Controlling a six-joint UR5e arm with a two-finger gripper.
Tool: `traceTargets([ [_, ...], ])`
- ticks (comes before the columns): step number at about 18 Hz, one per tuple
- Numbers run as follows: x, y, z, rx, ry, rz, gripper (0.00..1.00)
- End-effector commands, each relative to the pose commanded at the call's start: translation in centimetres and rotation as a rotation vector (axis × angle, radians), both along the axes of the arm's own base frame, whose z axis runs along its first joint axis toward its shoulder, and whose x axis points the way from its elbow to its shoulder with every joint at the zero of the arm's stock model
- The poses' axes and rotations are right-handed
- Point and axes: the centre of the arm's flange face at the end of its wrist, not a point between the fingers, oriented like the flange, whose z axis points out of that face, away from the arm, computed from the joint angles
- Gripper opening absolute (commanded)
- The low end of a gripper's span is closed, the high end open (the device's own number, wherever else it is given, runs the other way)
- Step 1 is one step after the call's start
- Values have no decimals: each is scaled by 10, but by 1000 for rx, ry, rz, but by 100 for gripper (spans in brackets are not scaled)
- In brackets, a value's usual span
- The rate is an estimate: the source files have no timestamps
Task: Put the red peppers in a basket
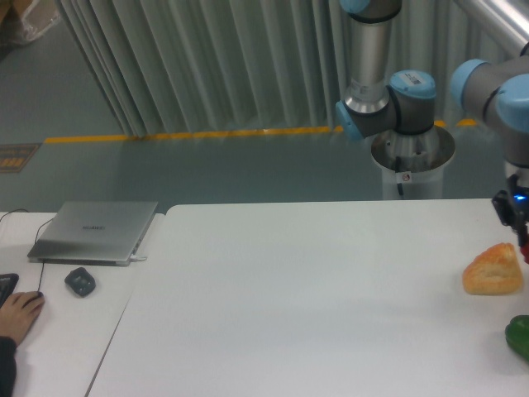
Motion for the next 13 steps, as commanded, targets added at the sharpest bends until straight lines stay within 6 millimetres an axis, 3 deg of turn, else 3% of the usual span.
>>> traceTargets([
  [4,-15,6,-6,-1,16,-23,33],
  [11,-72,1,-16,17,58,16,33],
  [13,-79,2,-20,18,59,19,33],
])
